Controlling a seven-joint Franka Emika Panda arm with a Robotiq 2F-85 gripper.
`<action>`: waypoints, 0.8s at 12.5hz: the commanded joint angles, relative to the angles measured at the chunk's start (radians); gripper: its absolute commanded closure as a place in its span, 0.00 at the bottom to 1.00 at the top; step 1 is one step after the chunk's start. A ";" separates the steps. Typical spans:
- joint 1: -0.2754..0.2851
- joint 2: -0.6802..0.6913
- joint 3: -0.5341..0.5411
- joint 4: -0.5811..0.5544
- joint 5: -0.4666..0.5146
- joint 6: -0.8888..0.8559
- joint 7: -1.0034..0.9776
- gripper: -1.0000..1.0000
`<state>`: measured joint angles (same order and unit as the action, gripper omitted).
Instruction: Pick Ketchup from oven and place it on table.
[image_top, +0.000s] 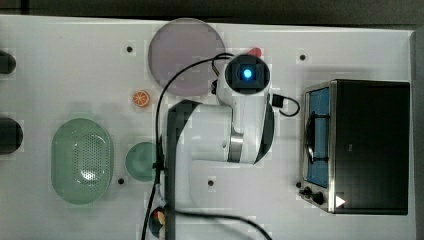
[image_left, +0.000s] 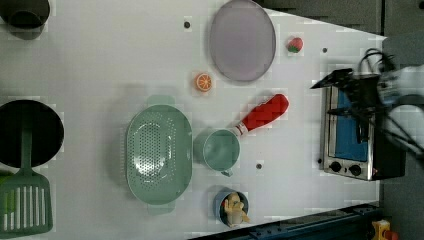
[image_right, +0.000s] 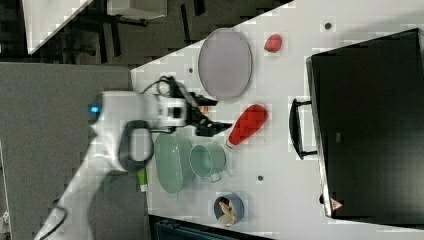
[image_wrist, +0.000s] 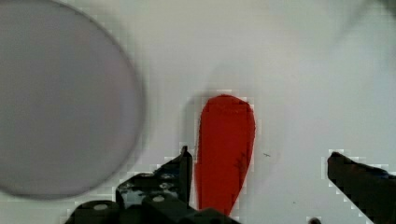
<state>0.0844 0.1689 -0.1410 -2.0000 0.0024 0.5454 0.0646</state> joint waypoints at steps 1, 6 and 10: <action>0.007 -0.065 -0.020 0.220 0.025 -0.191 0.042 0.00; 0.007 -0.073 -0.018 0.440 0.024 -0.396 0.041 0.00; 0.007 -0.066 -0.018 0.432 0.024 -0.395 0.041 0.00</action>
<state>0.0773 0.1398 -0.1437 -1.5723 0.0232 0.1448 0.0810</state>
